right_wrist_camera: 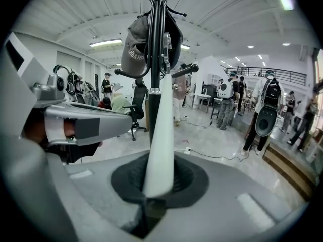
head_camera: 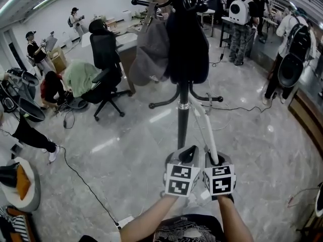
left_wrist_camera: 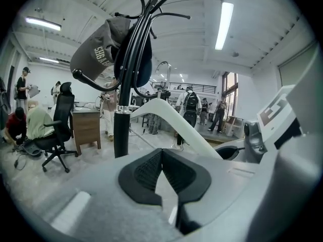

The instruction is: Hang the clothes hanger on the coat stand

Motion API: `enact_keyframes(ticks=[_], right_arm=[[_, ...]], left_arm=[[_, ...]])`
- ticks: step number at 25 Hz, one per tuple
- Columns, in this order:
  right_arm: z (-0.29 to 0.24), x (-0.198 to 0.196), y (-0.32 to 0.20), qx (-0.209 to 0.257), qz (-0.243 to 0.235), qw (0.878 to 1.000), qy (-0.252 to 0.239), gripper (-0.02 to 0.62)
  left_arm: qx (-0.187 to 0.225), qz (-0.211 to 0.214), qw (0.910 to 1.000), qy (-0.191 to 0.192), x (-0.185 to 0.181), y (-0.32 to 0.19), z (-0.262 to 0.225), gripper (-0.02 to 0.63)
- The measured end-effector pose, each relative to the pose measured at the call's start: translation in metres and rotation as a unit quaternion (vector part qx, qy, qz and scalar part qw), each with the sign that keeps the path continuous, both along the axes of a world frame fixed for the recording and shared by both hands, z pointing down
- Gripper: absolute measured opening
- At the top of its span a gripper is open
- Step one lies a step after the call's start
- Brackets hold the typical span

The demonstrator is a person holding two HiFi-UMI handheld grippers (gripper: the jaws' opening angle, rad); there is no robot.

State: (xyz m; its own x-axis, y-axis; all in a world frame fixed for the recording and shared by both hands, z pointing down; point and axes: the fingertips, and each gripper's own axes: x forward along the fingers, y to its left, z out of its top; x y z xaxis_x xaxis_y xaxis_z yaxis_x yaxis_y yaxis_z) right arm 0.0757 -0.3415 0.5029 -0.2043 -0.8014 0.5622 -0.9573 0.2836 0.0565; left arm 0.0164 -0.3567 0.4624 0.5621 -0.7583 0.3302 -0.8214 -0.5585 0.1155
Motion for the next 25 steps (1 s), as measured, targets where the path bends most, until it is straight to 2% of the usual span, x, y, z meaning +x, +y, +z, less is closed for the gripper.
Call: enact_keyframes(ticks=[25], right_arm=[[0.031, -0.002, -0.037, -0.027, -0.026, 0.999, -0.002, 0.038]], left_arm=[[-0.010, -0.037, 0.9993, -0.004, -0.004, -0.025, 0.012, 0.005]])
